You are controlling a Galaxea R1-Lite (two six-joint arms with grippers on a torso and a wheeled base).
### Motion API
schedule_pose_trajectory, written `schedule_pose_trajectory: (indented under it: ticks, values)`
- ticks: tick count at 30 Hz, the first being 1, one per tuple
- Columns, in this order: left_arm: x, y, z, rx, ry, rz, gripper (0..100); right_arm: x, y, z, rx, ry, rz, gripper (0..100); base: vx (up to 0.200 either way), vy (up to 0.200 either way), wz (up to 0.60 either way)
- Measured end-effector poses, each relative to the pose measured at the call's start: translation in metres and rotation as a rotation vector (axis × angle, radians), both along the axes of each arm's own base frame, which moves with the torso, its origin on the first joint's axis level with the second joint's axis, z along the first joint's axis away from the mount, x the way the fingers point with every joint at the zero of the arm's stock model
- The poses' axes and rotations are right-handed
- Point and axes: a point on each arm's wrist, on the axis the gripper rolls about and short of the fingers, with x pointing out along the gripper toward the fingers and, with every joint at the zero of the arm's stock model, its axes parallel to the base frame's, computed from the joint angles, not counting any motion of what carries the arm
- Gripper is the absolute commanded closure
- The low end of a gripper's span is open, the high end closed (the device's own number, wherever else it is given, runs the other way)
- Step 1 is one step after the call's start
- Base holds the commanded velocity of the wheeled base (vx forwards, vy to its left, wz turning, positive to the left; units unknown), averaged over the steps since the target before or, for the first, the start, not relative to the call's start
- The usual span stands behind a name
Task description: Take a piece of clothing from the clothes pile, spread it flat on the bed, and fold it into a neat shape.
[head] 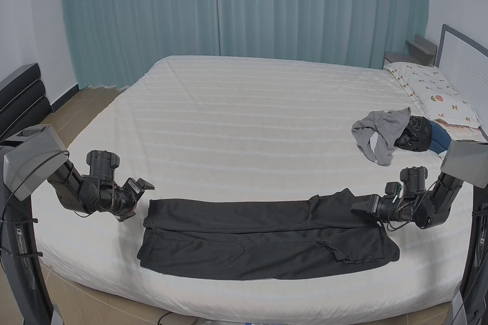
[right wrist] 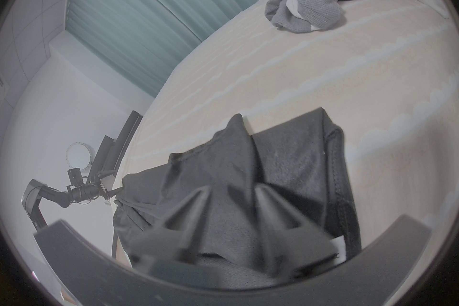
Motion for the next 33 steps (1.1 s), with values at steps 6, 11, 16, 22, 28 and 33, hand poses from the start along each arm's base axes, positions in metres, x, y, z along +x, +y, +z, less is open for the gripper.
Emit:
schedule_pose_trajectory:
  ticks: [6, 11, 16, 22, 28, 33]
  values:
    - [0.000, 0.000, 0.000, 0.000, 0.000, 0.000, 0, -0.006, -0.003, -0.001, -0.024, 0.001, 0.010, 100, 0.000, 0.000, 0.00]
    - [0.000, 0.000, 0.000, 0.000, 0.000, 0.000, 0, -0.015, -0.010, 0.000, -0.037, 0.004, 0.001, 100, 0.000, 0.000, 0.00]
    - [0.000, 0.000, 0.000, 0.000, 0.000, 0.000, 0, -0.023, -0.013, 0.000, -0.052, 0.006, 0.006, 100, 0.000, 0.000, 0.00]
    - [0.000, 0.000, 0.000, 0.001, 0.000, 0.000, 0, -0.029, -0.013, 0.001, -0.057, -0.008, 0.006, 0, 0.000, 0.000, 0.00]
    - [0.000, 0.000, 0.000, 0.000, 0.000, 0.000, 0, -0.035, -0.012, 0.005, -0.065, -0.009, 0.013, 0, 0.000, 0.000, 0.00]
    - [0.000, 0.000, 0.000, 0.000, 0.000, 0.000, 0, -0.030, -0.012, 0.021, -0.064, -0.060, 0.011, 0, 0.000, 0.000, 0.00]
